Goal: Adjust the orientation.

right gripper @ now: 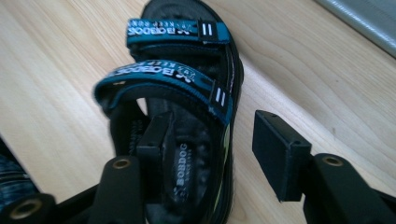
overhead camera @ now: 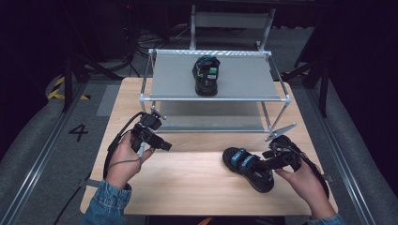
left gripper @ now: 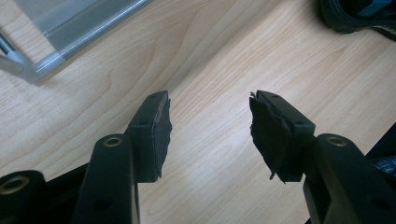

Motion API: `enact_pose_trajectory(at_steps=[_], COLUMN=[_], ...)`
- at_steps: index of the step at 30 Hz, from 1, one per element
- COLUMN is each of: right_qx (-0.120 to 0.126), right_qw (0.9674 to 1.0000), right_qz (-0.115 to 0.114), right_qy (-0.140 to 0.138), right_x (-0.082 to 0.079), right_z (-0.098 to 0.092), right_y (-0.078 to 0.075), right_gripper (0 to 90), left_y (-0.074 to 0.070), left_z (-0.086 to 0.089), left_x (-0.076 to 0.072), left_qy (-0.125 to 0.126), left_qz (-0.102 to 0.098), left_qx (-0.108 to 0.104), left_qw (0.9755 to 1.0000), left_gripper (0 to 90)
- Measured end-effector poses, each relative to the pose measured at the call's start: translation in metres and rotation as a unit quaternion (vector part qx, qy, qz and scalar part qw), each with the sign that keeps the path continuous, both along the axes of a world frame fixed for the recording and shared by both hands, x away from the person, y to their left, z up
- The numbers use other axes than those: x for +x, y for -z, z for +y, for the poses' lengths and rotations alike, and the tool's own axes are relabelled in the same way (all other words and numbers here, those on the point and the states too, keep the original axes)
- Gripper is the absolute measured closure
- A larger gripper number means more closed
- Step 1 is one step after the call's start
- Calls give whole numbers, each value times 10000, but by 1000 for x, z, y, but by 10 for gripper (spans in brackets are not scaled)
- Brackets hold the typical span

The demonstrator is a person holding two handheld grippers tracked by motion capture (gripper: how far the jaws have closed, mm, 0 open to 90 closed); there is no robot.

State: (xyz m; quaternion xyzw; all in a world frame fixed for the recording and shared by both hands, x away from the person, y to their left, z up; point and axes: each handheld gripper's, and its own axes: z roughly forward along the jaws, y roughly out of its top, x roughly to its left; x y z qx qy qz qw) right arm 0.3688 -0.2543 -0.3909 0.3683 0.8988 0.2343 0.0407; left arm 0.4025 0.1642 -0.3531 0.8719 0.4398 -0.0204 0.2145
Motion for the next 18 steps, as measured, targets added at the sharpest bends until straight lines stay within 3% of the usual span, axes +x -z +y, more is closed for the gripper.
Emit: enact_pose_trajectory(at_steps=[6,9,18], right_qx=[-92,-87,-29], right_qw=[9998,9998,9995], right_qz=[10,19,-29], right_qy=[-181,-189,311], right_x=[9,11,14], right_z=[12,15,13], right_y=[12,13,10], right_gripper=[554,629,716], left_y=[1,1,3], left_z=[6,8,8], left_x=[-2,-3,-2], left_qy=[-79,-98,-96], left_qz=[24,21,33], left_qx=[19,24,3], left_qw=[10000,9999,9999], left_gripper=[472,471,471])
